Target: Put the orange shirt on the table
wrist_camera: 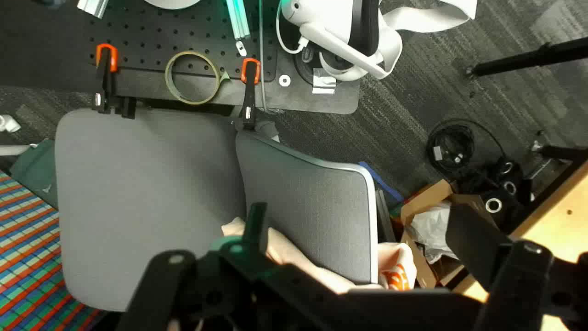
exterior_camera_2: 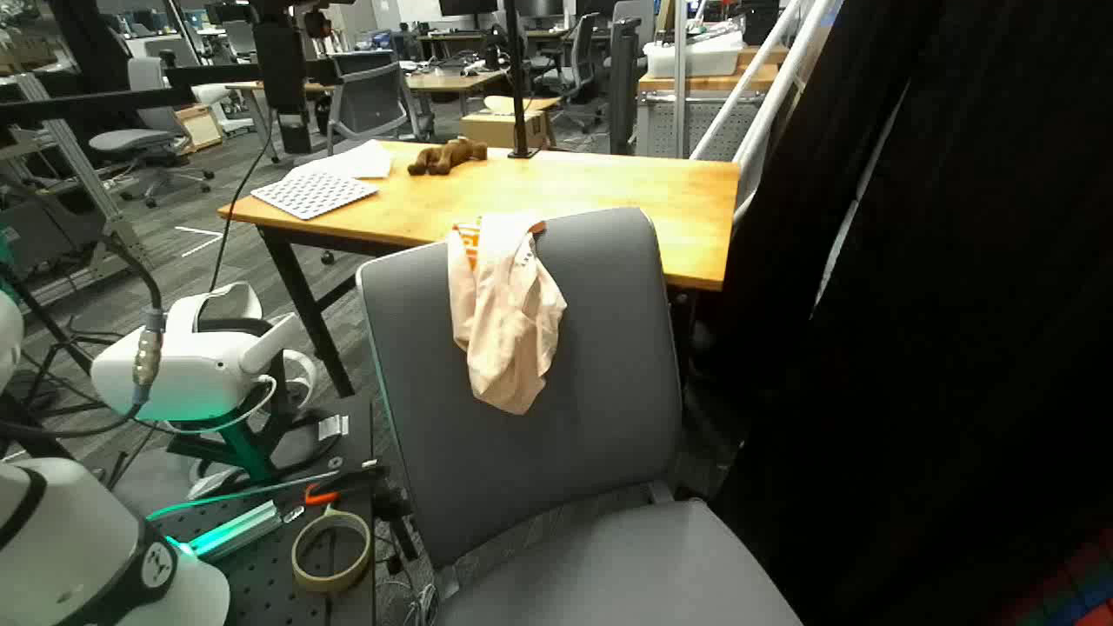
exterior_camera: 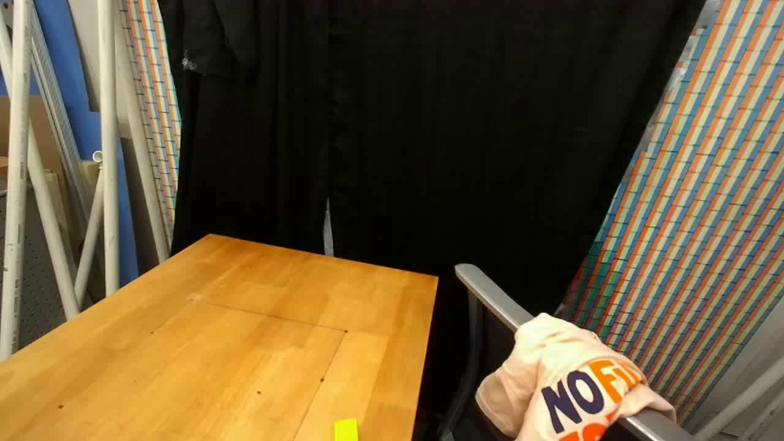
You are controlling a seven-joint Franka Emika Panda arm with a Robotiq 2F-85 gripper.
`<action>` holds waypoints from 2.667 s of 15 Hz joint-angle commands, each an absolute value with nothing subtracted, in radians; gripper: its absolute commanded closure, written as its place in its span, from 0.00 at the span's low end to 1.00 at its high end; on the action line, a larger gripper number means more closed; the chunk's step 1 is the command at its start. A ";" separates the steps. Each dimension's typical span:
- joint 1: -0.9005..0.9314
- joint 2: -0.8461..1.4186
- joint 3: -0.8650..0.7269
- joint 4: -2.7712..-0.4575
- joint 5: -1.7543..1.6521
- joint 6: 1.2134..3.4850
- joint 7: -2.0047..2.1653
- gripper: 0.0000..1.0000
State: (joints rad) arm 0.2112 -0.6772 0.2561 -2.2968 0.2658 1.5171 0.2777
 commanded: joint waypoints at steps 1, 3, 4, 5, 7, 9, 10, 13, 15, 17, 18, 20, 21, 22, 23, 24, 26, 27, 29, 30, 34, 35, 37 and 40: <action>0.195 -0.679 0.266 -2.291 0.271 1.513 0.270 0.00; 0.195 -0.682 0.266 -2.286 0.272 1.513 0.270 0.00; 0.195 -0.683 0.266 -2.284 0.272 1.513 0.270 0.00; 0.195 -0.683 0.266 -2.284 0.272 1.513 0.270 0.00; 0.197 -0.669 0.261 -2.280 0.268 1.516 0.251 0.00; 0.210 -0.620 0.251 -2.268 0.269 1.547 0.174 0.00; 0.214 -0.581 0.256 -2.253 0.250 1.568 0.126 0.00; 0.225 -0.480 0.255 -2.222 0.201 1.635 -0.006 0.00; 0.235 -0.414 0.255 -2.206 0.157 1.718 -0.092 0.00; 0.244 -0.337 0.254 -2.188 0.123 1.800 -0.156 0.00; 0.250 -0.298 0.256 -2.181 0.113 1.834 -0.179 0.00; 0.262 -0.232 0.251 -2.165 0.120 1.883 -0.221 0.00; 0.265 -0.202 0.250 -2.156 0.124 1.900 -0.242 0.00; 0.268 -0.173 0.249 -2.148 0.126 1.914 -0.263 0.00; 0.269 -0.148 0.248 -2.140 0.127 1.920 -0.283 0.00; 0.270 -0.119 0.250 -2.138 0.129 1.936 -0.295 0.00; 0.264 -0.062 0.249 -2.121 0.129 1.950 -0.315 0.00; 0.261 -0.037 0.248 -2.114 0.128 1.958 -0.320 0.00; 0.256 0.012 0.247 -2.098 0.132 1.972 -0.337 0.00; 0.253 0.042 0.246 -2.087 0.127 1.981 -0.344 0.00; 0.245 0.112 0.249 -2.034 0.117 1.996 -0.378 0.32; 0.246 0.117 0.251 -2.024 0.111 2.002 -0.370 0.41; 0.248 0.111 0.255 -2.012 0.100 2.002 -0.363 0.55; 0.256 0.072 0.260 -2.006 0.060 1.999 -0.314 0.78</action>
